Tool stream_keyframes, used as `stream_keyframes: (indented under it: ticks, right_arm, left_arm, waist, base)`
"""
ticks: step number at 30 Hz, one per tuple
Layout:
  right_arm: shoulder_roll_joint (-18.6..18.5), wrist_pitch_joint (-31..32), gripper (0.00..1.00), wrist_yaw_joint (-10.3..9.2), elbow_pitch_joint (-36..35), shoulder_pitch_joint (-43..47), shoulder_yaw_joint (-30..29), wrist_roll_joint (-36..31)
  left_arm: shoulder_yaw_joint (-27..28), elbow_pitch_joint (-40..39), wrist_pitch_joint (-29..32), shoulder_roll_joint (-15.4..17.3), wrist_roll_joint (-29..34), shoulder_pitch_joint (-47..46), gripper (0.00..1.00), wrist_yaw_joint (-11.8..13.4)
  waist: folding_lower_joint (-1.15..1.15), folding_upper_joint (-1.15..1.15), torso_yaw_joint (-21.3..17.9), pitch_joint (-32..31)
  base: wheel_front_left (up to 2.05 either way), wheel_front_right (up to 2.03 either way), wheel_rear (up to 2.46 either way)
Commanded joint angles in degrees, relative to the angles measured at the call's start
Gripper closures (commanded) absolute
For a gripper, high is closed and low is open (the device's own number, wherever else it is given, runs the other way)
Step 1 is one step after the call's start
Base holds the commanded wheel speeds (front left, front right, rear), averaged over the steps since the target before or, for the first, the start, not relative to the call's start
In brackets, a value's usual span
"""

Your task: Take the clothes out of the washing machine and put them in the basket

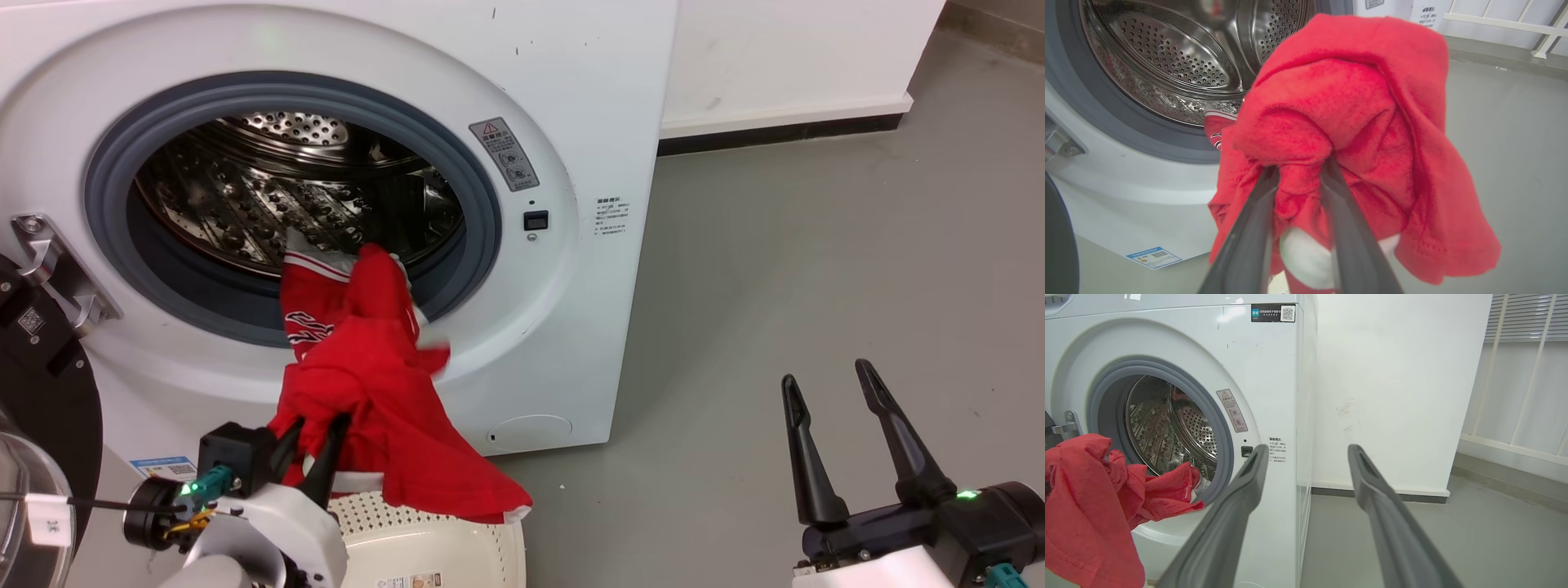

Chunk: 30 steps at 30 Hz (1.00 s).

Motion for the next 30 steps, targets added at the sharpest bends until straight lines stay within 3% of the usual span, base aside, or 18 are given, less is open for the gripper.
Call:
stream_keyframes:
  ticks: [1,9,15,30]
  right_arm:
    - [-0.01,-0.1,0.0,-0.04,0.13,0.53,-0.05,-0.13]
    - [-0.01,-0.11,0.0,-0.04,0.25,-0.3,0.94,-0.07]
    - [-0.01,-0.1,0.0,-0.04,-0.36,-1.92,1.38,-0.09]
    - [0.0,-0.1,0.0,-0.04,-2.28,-10.35,1.7,1.37]
  left_arm:
    - [0.04,-0.49,0.01,0.17,-0.2,0.73,1.0,0.3]
    - [-0.07,-0.5,-0.01,0.73,-0.8,2.38,1.0,0.58]
    - [0.51,4.01,-0.58,-0.5,-1.23,1.7,1.0,-0.95]
    - [0.3,24.11,-1.24,-5.12,0.66,-6.98,1.0,-8.55]
  waist:
    - [0.01,0.0,0.08,-0.05]
    - [0.01,0.0,-0.54,0.39]
    - [0.01,0.0,-2.39,3.46]
    - [0.01,0.0,-6.56,17.27]
  base:
    - [0.0,0.0,0.0]
    - [0.0,0.0,0.0]
    - [0.0,0.0,0.0]
    - [0.0,0.0,0.0]
